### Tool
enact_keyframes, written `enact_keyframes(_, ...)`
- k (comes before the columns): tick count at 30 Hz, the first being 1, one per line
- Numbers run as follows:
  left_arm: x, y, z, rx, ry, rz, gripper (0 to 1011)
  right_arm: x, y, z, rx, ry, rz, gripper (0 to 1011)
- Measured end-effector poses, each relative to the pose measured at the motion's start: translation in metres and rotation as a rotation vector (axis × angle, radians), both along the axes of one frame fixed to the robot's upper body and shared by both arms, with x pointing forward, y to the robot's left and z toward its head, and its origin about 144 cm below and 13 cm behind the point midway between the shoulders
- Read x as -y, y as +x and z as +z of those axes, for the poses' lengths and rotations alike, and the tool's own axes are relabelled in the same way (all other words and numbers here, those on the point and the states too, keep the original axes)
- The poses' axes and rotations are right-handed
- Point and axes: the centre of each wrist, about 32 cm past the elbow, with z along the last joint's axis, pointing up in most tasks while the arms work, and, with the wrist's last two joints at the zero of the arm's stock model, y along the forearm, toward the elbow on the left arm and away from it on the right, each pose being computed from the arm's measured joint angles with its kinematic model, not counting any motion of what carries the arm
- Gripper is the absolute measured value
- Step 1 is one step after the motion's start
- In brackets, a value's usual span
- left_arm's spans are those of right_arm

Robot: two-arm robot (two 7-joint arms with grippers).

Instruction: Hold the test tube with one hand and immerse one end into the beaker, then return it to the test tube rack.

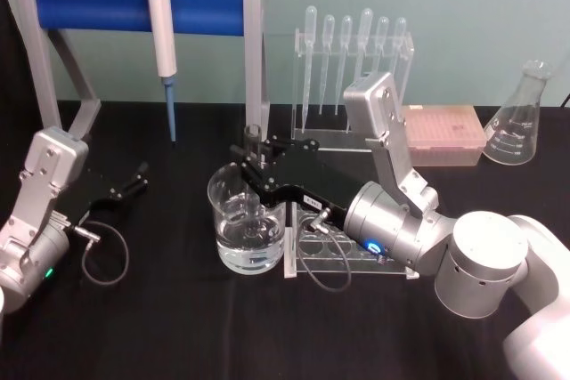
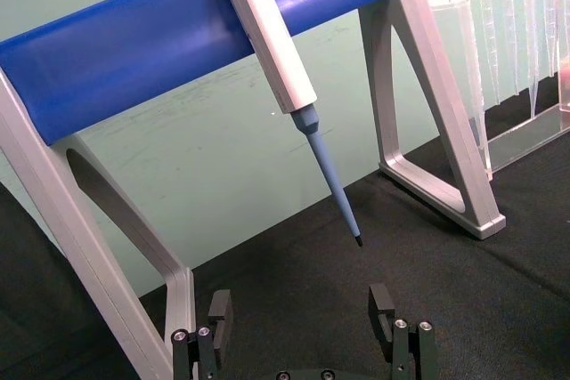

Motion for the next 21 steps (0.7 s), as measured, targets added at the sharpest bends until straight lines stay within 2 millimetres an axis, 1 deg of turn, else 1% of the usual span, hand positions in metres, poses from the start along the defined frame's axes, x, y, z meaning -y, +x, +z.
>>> enact_keyframes(21, 0.0, 0.0, 0.0, 0.0, 0.0, 0.0, 1000, 0.0, 0.0, 0.0, 0.0, 0.0, 0.0, 225)
